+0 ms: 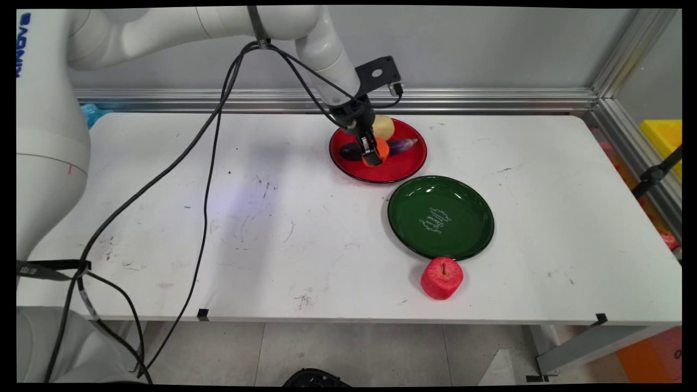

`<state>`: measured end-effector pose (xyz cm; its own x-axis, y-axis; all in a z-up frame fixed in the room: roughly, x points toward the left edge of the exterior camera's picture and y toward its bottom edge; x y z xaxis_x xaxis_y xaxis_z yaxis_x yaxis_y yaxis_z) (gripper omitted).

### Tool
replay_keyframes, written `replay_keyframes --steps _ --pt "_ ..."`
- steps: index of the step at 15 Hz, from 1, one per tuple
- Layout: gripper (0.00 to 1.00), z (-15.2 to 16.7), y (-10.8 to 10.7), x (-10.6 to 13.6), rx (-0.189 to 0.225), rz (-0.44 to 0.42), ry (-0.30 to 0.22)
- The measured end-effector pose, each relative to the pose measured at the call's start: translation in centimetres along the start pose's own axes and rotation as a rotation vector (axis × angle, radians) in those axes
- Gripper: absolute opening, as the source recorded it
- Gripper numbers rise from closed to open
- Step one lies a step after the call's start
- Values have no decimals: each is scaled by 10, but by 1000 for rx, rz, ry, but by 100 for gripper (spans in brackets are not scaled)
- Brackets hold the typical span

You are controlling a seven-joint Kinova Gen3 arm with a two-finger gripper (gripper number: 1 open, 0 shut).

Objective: Place the picked object on the red plate

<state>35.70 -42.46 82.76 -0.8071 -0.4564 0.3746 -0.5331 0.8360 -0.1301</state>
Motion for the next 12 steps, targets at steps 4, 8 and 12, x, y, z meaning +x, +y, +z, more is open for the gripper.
replay_keyframes --steps 4,8,12 --pt "0 13 -7 -2 -10 -6 29" --pt "0 28 -11 -4 -18 -13 54" --pt "0 41 -10 -7 -33 -23 68"
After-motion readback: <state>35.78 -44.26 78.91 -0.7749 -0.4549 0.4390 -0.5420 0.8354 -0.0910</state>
